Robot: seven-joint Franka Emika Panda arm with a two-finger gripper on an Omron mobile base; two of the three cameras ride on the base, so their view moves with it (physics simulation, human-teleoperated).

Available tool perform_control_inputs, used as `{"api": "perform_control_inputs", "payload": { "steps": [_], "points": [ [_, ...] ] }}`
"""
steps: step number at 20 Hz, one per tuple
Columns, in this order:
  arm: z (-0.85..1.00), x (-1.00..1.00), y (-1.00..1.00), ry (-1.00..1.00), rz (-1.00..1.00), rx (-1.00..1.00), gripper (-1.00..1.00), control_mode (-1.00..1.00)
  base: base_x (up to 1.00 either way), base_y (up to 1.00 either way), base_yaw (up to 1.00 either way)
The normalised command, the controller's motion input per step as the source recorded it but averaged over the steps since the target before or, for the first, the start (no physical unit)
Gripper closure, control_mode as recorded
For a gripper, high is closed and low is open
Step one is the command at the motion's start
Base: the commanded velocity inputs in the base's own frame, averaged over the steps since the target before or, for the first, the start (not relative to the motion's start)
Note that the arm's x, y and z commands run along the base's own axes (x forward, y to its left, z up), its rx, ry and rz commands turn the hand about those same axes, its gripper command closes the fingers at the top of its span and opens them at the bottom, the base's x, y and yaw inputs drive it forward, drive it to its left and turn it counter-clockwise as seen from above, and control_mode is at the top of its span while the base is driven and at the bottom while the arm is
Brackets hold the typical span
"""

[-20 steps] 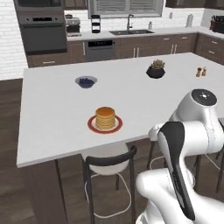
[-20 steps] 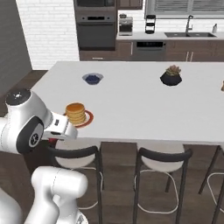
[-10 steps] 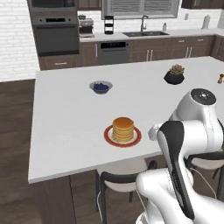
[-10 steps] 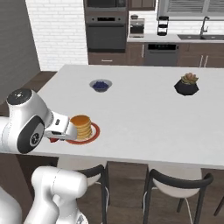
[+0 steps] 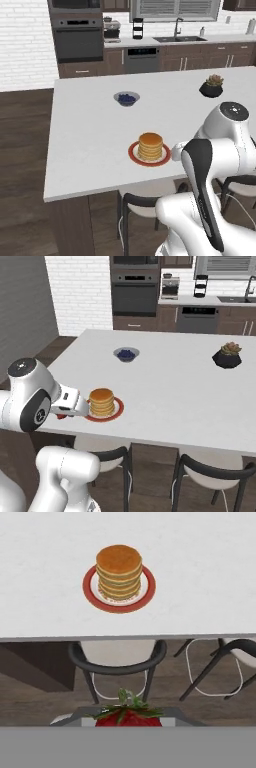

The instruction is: Take the strawberry from the fridge and place it on top of the pancake, located on the dining counter.

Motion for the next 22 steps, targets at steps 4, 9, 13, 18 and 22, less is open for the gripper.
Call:
{"api": "perform_control_inputs", "payload": {
  "steps": [4,9,13,18,22],
  "points": [
    [0.00,0.00,0.00,0.00,0.00,0.00,1.00,1.00,0.04,0.11,0.19],
    [0.00,0.00,0.00,0.00,0.00,0.00,1.00,1.00,0.29,0.00,0.00],
    [0.00,0.00,0.00,0.00,0.00,0.00,1.00,1.00,0.19,0.06,-0.01],
    [0.00,0.00,0.00,0.00,0.00,0.00,1.00,1.00,0.03,0.05,-0.04],
    [0.01,0.40,0.10,0.00,0.00,-0.01,1.00,-1.00,0.08,0.02,0.00]
  ]
}}
